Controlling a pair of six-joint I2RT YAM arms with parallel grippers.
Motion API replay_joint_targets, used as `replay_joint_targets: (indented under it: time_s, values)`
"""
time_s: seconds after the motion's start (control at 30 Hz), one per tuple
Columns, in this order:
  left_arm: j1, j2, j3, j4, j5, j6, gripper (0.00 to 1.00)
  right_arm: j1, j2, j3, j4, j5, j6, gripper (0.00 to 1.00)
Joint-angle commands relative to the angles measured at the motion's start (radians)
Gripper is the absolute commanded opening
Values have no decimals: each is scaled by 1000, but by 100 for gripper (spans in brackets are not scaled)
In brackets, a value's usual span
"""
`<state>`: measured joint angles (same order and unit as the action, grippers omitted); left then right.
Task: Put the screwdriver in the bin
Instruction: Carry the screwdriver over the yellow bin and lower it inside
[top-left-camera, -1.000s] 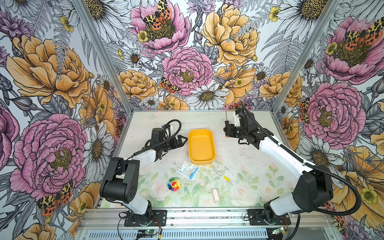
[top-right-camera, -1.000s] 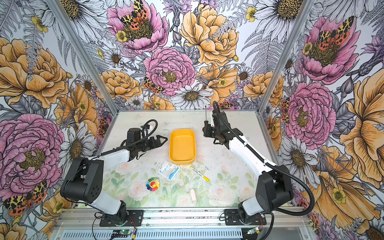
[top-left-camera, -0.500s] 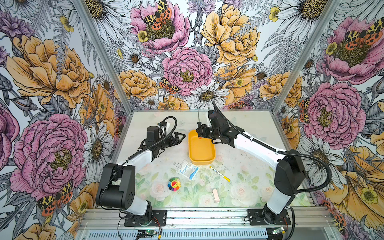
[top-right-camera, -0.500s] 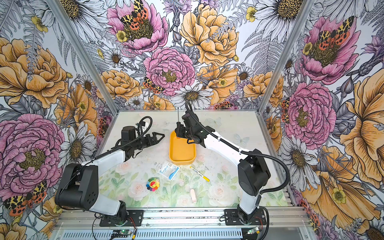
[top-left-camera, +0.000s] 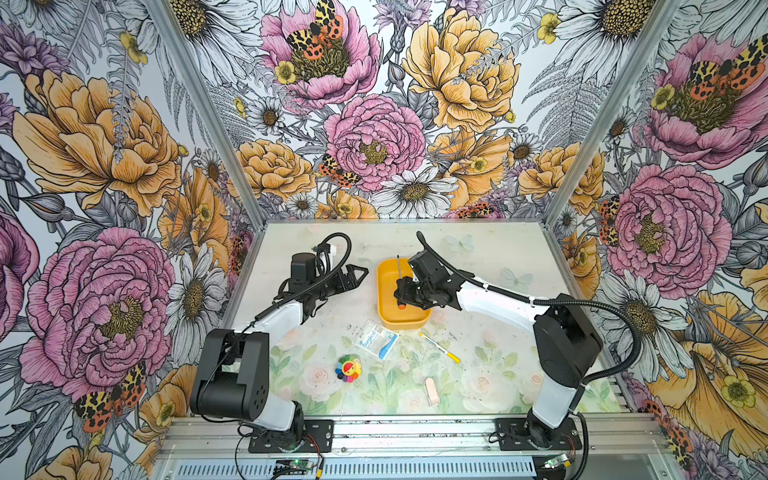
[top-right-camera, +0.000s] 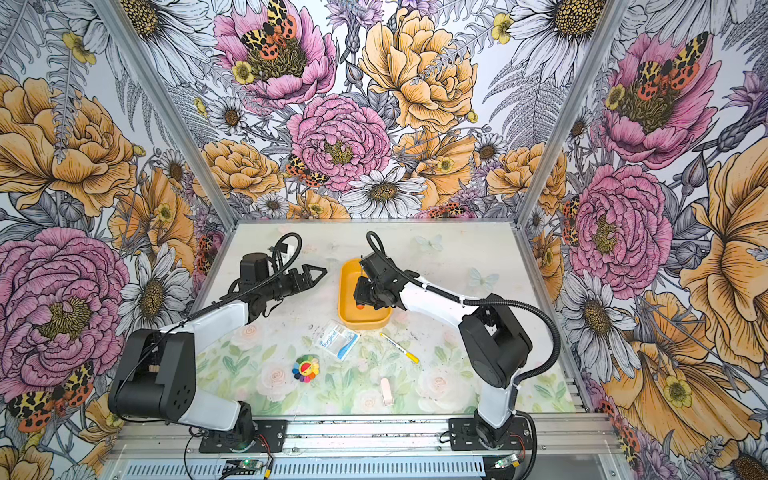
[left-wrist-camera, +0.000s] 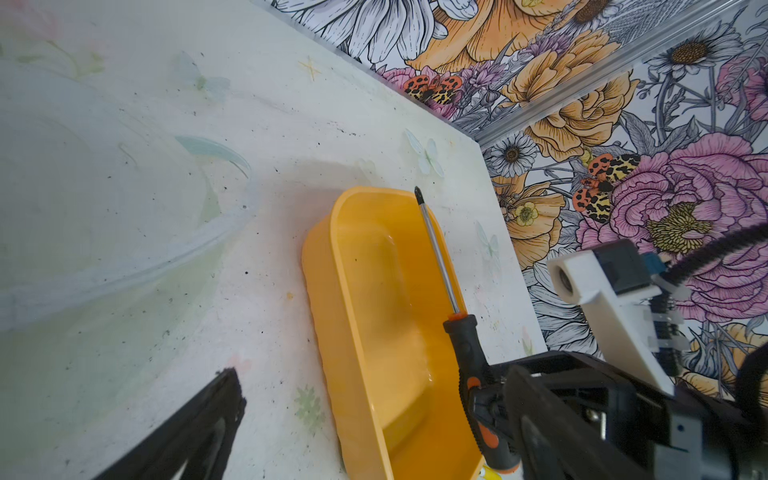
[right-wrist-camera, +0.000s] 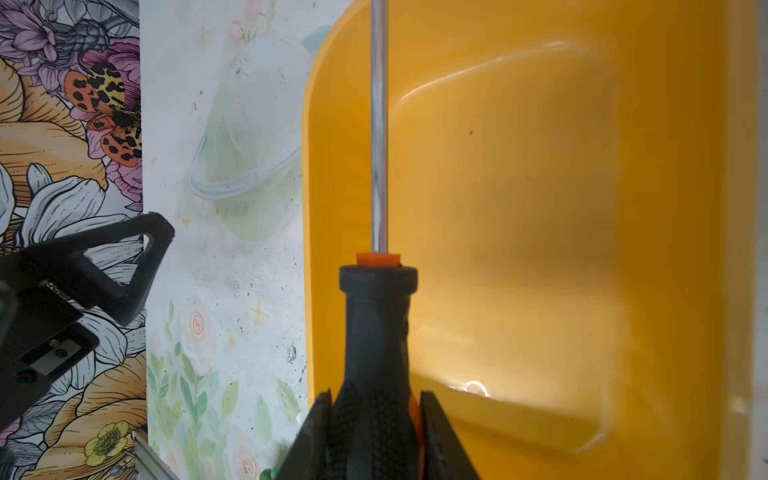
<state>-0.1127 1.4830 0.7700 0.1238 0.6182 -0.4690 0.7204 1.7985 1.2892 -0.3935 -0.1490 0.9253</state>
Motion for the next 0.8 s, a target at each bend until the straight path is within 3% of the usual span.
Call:
replay_joint_targets:
  time_s: [0.0, 0.77]
  values:
    - [7, 3, -10, 20, -11, 14, 99, 8, -10, -7, 20, -6, 21, 0]
    - [4, 18, -13, 21, -14, 20, 99, 7, 121, 15, 21, 14, 26, 0]
